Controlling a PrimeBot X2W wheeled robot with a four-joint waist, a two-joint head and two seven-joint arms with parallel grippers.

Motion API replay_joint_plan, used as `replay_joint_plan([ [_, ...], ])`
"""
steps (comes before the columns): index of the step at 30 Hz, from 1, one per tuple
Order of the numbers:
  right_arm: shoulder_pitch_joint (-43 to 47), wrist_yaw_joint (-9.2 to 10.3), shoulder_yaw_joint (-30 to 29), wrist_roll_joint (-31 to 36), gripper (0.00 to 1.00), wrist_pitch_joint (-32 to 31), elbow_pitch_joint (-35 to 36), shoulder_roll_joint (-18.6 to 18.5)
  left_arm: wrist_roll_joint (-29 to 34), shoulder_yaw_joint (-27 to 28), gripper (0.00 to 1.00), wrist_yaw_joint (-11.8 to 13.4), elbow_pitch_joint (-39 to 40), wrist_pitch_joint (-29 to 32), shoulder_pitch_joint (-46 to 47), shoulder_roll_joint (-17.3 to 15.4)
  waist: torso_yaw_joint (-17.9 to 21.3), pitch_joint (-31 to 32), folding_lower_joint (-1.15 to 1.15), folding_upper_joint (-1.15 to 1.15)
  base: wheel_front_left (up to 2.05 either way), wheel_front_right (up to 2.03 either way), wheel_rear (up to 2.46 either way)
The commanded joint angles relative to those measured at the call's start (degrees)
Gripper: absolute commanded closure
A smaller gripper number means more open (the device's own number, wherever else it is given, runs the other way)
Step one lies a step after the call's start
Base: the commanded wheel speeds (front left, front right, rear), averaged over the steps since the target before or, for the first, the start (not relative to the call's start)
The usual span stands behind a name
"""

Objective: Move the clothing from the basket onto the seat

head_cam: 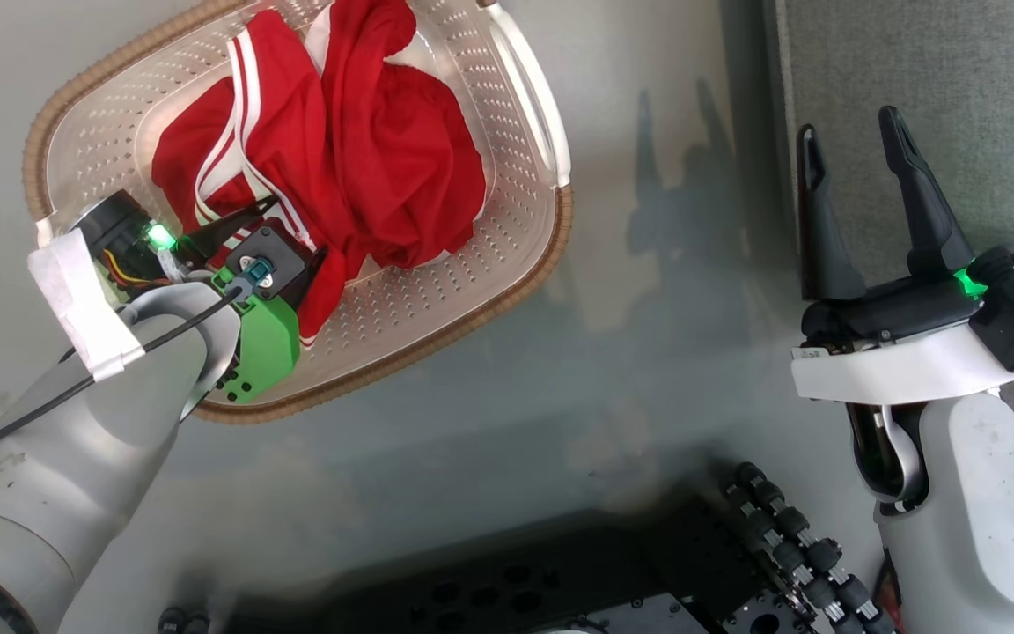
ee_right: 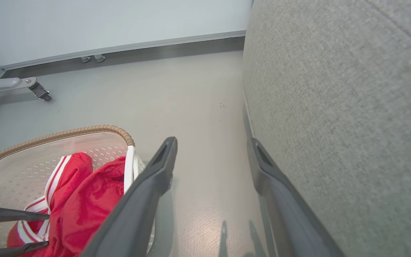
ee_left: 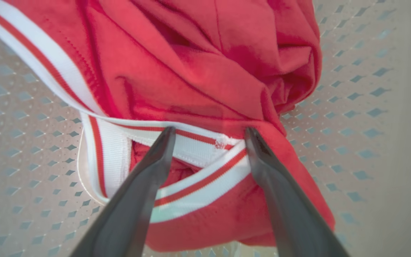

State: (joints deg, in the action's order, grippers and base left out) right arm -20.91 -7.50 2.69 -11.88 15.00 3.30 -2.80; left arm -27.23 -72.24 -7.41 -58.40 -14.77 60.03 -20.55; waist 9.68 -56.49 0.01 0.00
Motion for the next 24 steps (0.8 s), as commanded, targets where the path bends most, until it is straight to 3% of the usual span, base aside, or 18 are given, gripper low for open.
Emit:
replay_joint_plan([
  [1, -0.7, 0.02, 0.0, -0.4, 0.0, 0.3, -0.2, -0.2, 0.1, -0.1, 0.0, -0.1, 0.2, 0.1, 1.1, -0.3, 0.1, 0.3, -0.01, 0.0, 0.0, 0.0, 0.0],
  [9, -0.4, 0.02, 0.2, -0.7, 0.0, 0.3, -0.5, -0.2, -3.2, 0.3, 0.0, -0.1, 1.7, 1.7, 2.0, 0.9, 0.0, 0.8, -0.01, 0.0, 0.0, 0.0, 0.0],
  [24, -0.6, 0.02, 2.0, -1.2, 0.0, 0.3, -0.1, -0.2, -17.3, 3.1, 0.0, 0.0, 6.1, 14.1, 4.7, 2.4, 0.8, -1.7, -0.01, 0.0, 0.0, 0.0, 0.0],
])
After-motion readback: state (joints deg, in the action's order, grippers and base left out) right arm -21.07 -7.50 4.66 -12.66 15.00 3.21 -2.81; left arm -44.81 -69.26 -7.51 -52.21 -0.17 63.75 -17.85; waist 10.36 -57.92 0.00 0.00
